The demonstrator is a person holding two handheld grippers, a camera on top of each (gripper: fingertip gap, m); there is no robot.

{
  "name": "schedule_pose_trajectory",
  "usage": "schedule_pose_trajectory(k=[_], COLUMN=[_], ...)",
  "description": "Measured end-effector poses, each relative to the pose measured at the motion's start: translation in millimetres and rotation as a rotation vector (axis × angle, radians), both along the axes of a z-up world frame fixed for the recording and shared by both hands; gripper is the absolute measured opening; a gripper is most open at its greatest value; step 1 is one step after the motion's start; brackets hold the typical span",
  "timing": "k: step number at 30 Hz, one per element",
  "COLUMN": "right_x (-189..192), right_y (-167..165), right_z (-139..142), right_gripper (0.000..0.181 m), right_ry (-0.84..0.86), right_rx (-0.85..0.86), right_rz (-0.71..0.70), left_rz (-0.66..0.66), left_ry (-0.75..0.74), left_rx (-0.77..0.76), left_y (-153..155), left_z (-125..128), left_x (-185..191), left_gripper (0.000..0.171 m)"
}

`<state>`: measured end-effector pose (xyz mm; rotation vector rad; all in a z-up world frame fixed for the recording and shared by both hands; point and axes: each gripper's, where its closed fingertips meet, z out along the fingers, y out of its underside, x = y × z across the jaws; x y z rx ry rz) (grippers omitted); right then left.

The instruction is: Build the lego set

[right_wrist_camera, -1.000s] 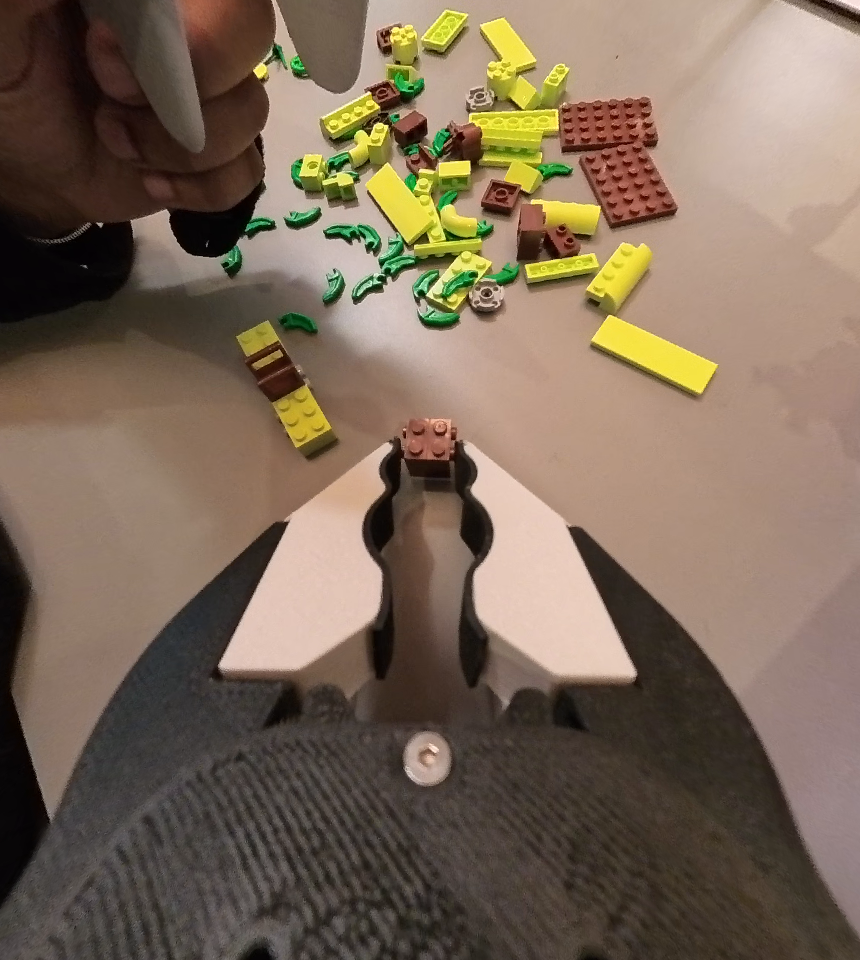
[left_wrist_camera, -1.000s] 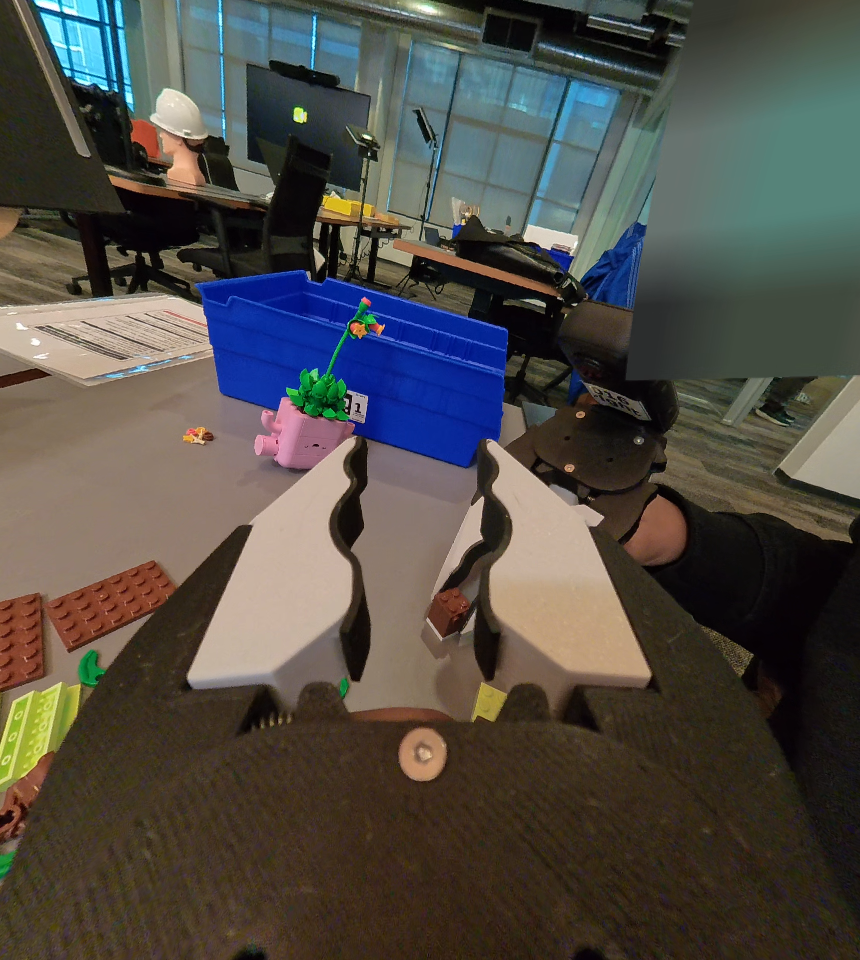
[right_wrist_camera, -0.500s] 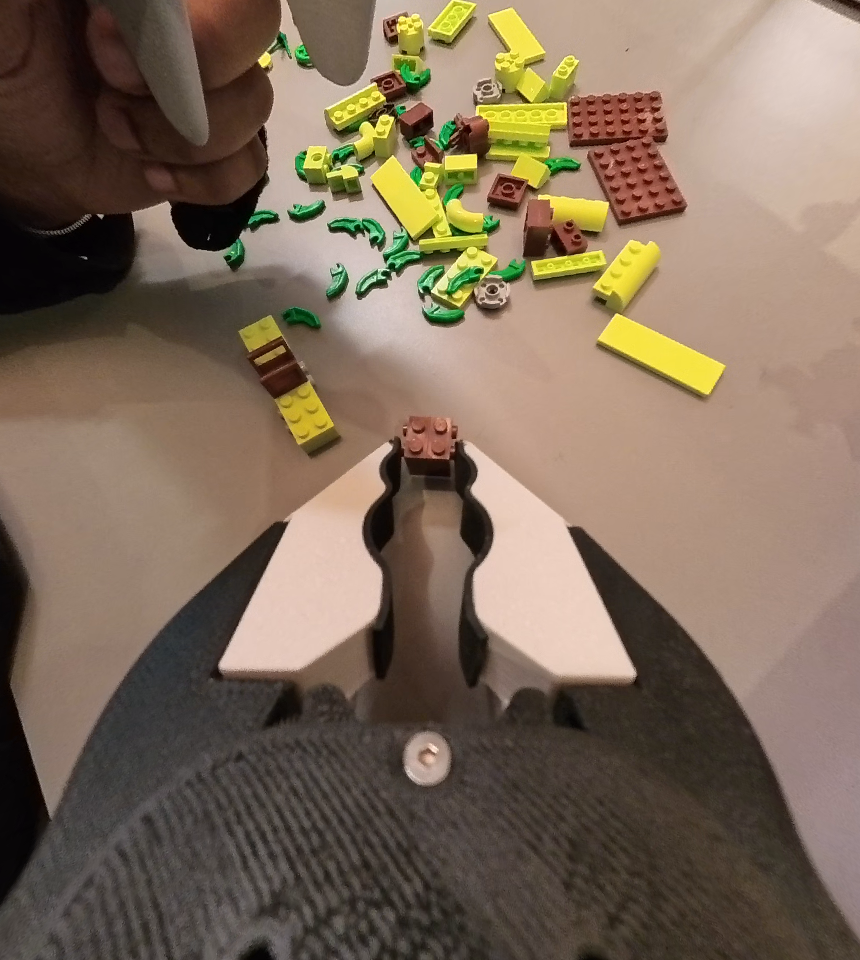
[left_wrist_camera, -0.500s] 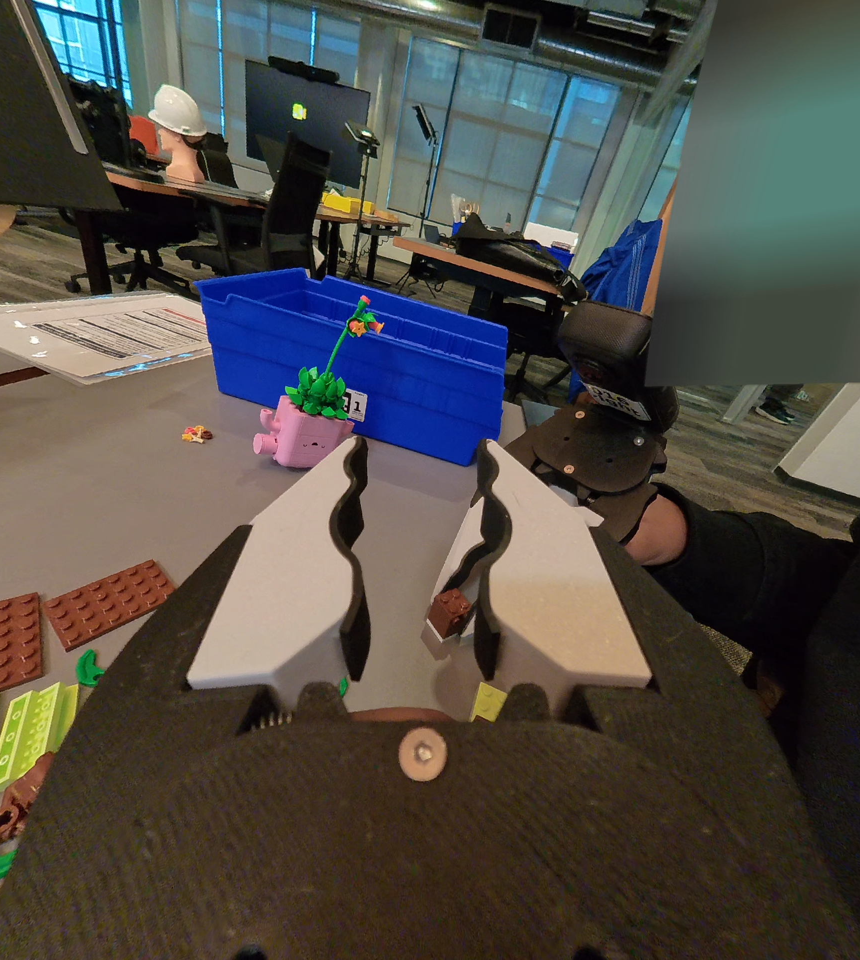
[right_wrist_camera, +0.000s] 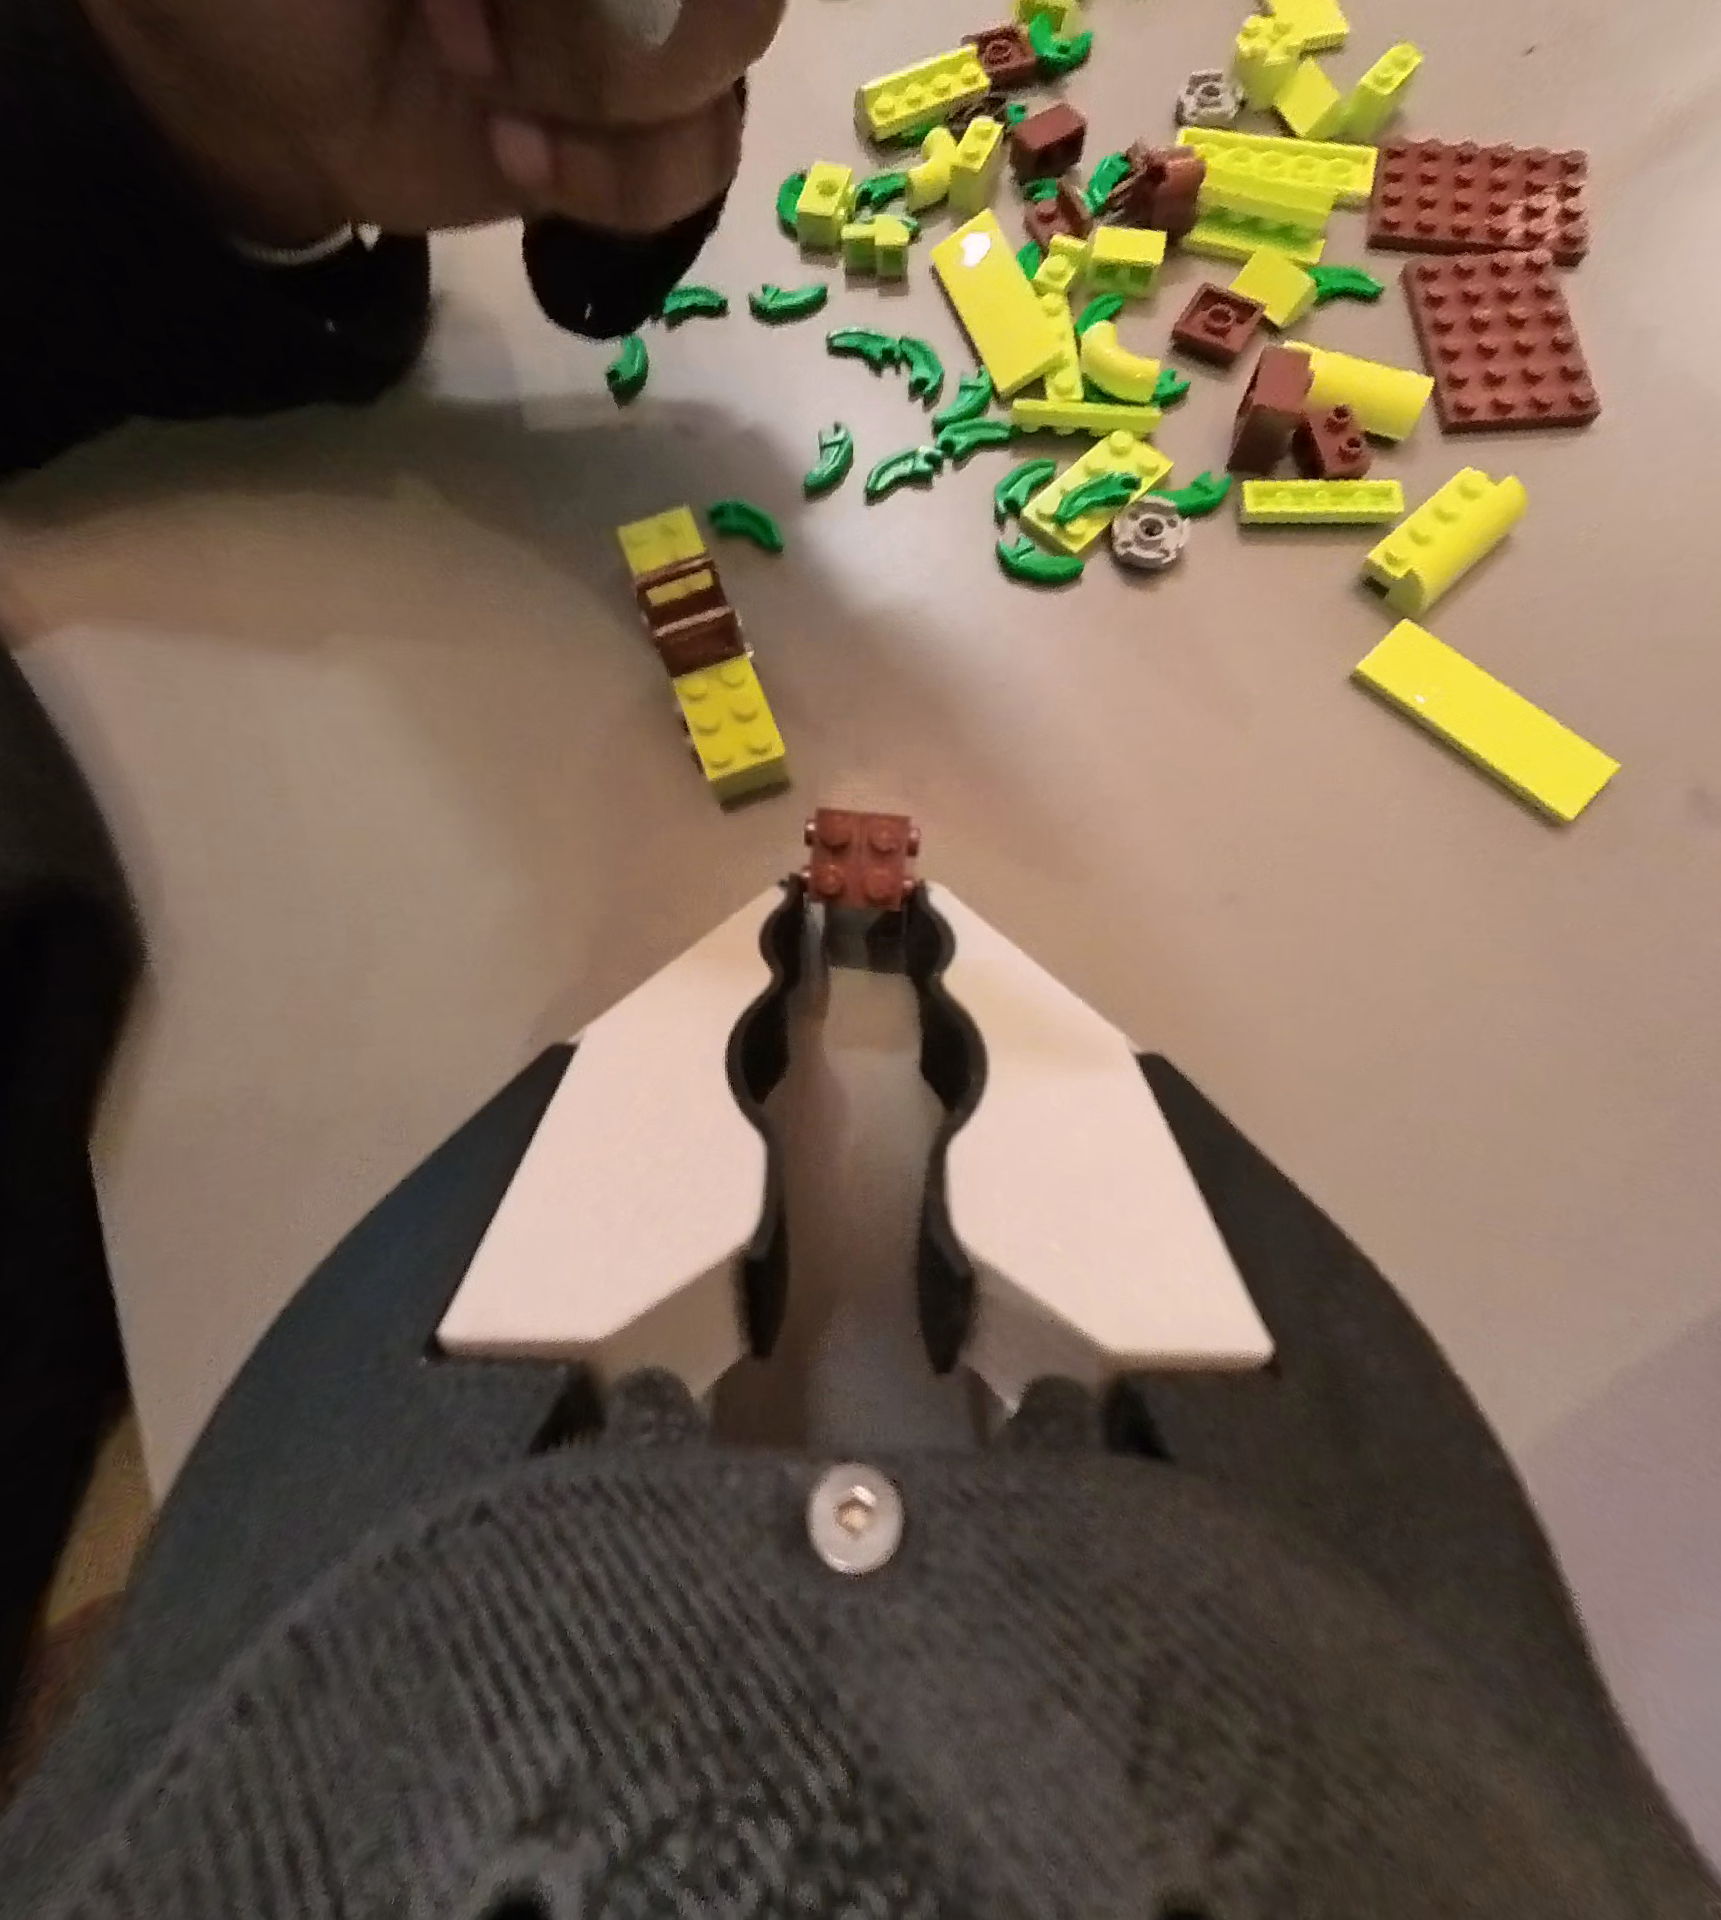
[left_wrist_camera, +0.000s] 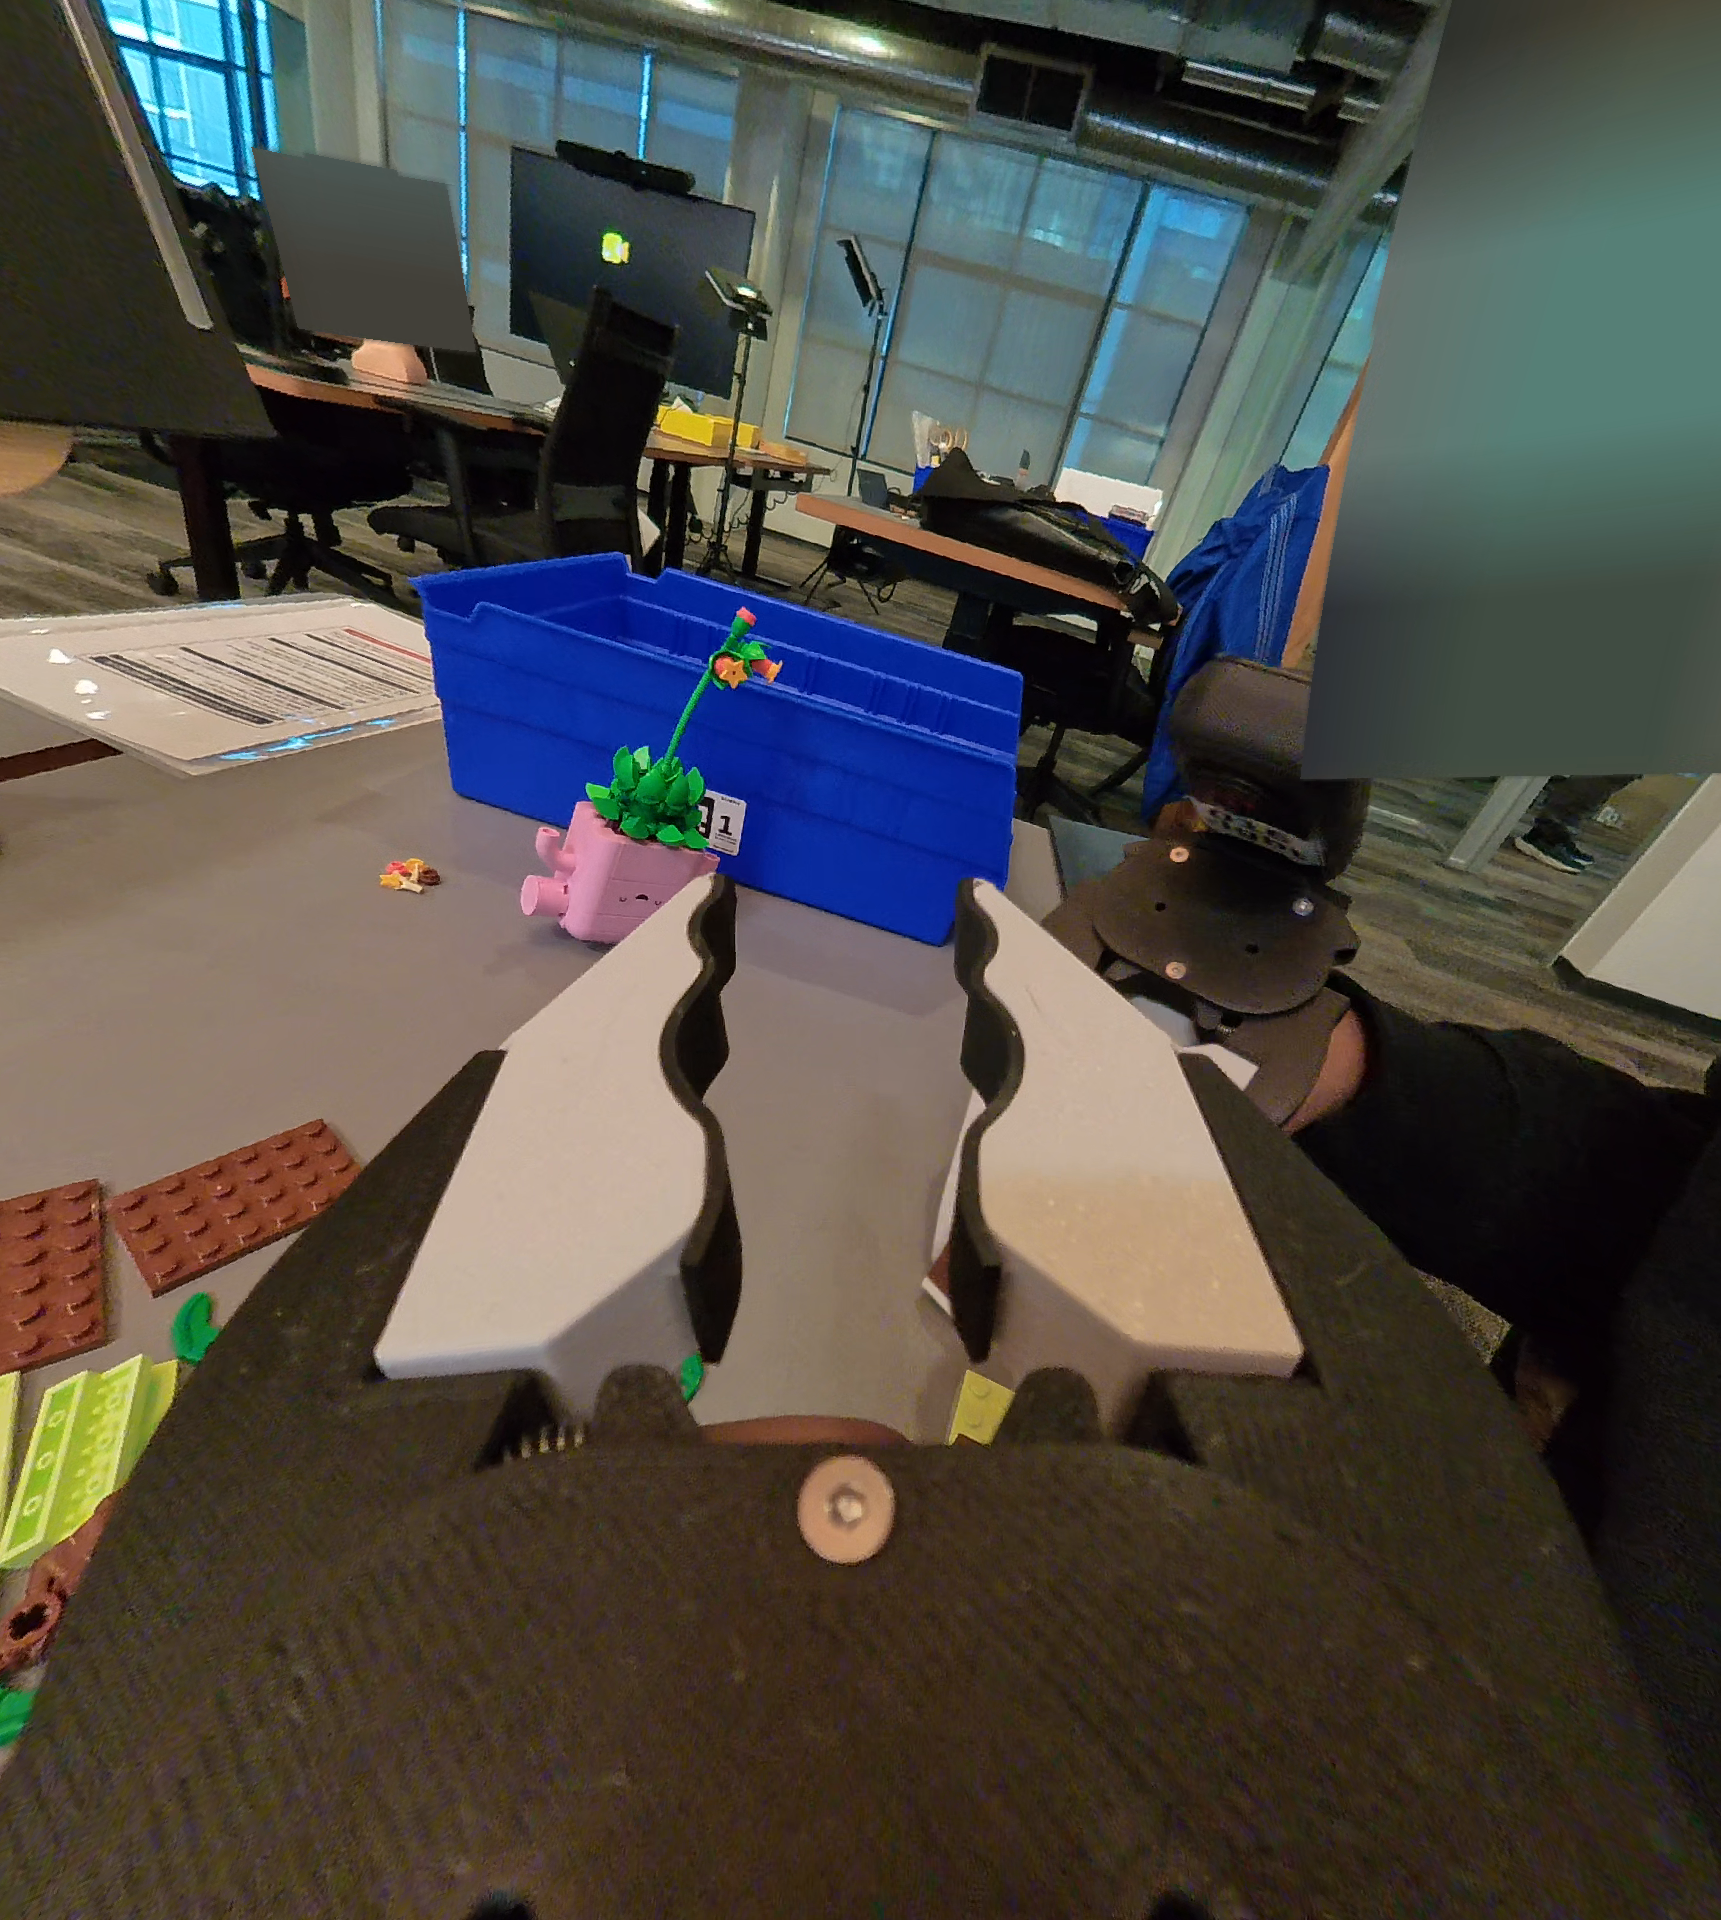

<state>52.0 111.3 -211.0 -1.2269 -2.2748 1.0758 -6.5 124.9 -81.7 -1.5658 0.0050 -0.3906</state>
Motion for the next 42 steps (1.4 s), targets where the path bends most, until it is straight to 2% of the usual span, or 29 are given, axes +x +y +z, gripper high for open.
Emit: schedule_pose_trajectory(k=[8, 26, 28, 32, 36, 39, 42], right_x=[5, 9, 9, 9, 8, 8, 8], right_y=[11, 9, 11, 17, 22, 22, 22], right_z=[0, 0, -1, -1, -1, -1, -1], right_gripper=[0.018, 0.022, 0.021, 0.02, 0.019, 0.018, 0.019], right_ry=[0.021, 0.028, 0.024, 0.027, 0.019, 0.02, 0.019], right_rx=[0.033, 0.042, 0.04, 0.044, 0.035, 0.037, 0.034], right_rz=[0.006, 0.028, 0.022, 0.002, -0.018, -0.02, -0.017], left_rz=[-0.002, 0.03, 0.074, 0.313, 0.384, 0.507, 0.605], left_ry=[0.007, 0.016, 0.076, 0.292, 0.237, 0.221, 0.206], left_rx=[-0.008, -0.009, -0.027, -0.089, -0.188, -0.257, -0.241], left_y=[1, -3, -7, -37, -72, -98, -124], left_z=[-2, -1, -1, 3, -14, -26, -22], left_x=[1, -9, -20, -68, -100, -132, -155], left_gripper=[0.039, 0.039, 0.039, 0.04, 0.023, 0.023, 0.024])
